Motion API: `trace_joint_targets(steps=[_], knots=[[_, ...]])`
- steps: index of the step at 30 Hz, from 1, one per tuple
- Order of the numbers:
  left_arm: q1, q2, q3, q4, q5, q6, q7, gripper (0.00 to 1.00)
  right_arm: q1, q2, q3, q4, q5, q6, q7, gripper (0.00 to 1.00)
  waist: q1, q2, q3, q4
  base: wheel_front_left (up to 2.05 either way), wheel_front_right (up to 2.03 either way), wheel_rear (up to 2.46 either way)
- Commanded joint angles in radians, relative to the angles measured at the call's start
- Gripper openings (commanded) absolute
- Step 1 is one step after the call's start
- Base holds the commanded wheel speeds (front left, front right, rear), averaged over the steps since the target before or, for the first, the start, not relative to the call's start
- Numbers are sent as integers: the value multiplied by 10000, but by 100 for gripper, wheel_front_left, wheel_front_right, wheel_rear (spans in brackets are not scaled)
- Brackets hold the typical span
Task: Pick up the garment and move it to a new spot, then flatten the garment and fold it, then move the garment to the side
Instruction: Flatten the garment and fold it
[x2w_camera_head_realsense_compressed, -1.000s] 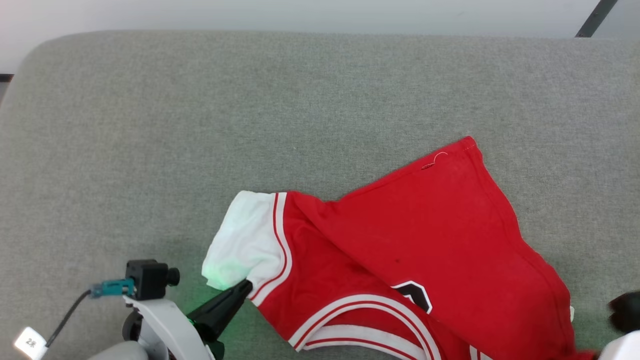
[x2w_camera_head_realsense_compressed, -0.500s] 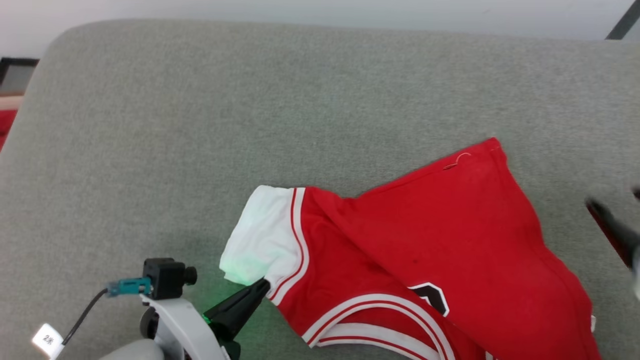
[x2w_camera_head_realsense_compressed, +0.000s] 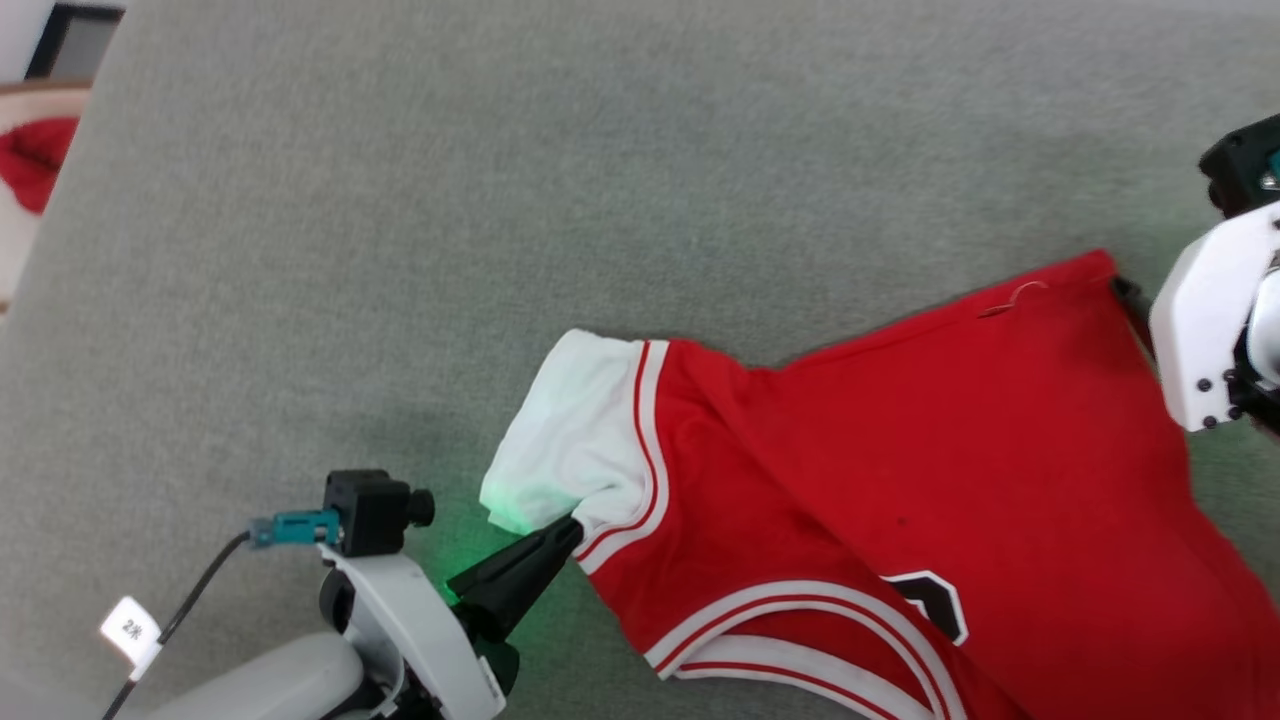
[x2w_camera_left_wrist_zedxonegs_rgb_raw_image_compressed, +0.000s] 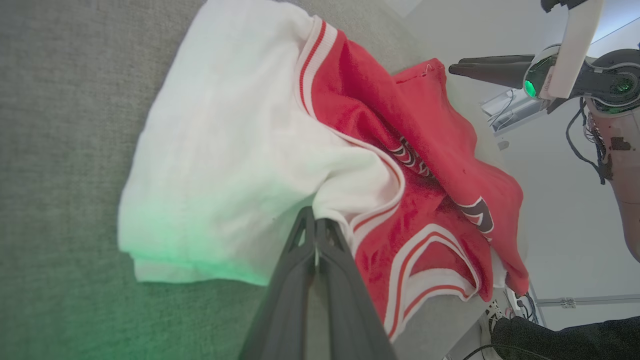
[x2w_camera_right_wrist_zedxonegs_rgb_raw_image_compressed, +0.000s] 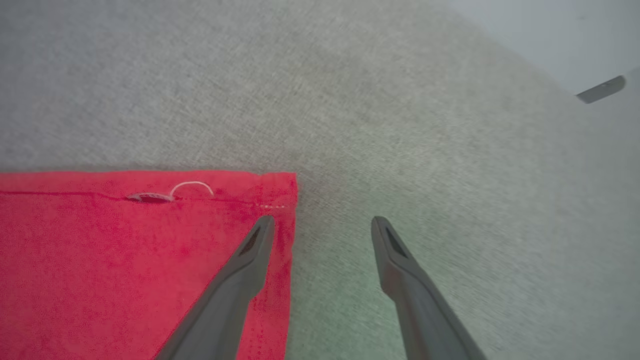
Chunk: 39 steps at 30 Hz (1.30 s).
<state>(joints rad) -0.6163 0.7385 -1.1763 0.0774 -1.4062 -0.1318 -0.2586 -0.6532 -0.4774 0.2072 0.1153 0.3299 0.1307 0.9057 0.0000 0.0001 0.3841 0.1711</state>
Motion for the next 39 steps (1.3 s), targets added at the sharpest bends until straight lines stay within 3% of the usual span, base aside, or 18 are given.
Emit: trace_joint_targets(steps=[1, 9, 10, 11, 13, 19, 28, 39], knots=[[-136, -38, -12, 2, 52, 25, -19, 0, -140, 26, 185, 219, 74, 0, -73, 100, 0, -1, 385, 305, 0, 0, 0], [-408, -192, -107, 122, -4, 25, -50, 0, -129, 46, 1364, 1459, 686, 6, 351, 100, 0, -1, 600, 407, 0, 0, 0], [-429, -205, -112, 132, -15, 25, -52, 0, -149, 36, 1453, 1534, 732, 6, 329, 93, 0, -1, 596, 403, 0, 0, 0], [-444, -205, -115, 141, -24, 25, -47, 0, -150, 49, 1511, 1601, 769, 6, 325, 36, 0, -1, 586, 397, 0, 0, 0], [-458, -211, -122, 167, -55, 25, -52, 0, -159, 92, 1566, 1690, 878, 7, 249, 0, 0, -1, 553, 375, 0, 0, 0], [-433, -210, 156, 368, 1, 25, -61, 0, -359, 241, 1154, 1821, 1069, 3, -749, 0, 0, -1, 287, 288, 0, 0, 0], [-853, -76, 1032, 445, 1, 25, -46, 0, -1047, 632, -513, 2277, 679, 0, -2810, 0, 0, -1, -254, -23, 0, 0, 0], [-4045, 529, 2154, 951, -392, 25, 425, 0, -3356, 1461, -3635, 2885, -988, 0, -4917, 0, 0, -1, -55, -842, 0, 0, 0]])
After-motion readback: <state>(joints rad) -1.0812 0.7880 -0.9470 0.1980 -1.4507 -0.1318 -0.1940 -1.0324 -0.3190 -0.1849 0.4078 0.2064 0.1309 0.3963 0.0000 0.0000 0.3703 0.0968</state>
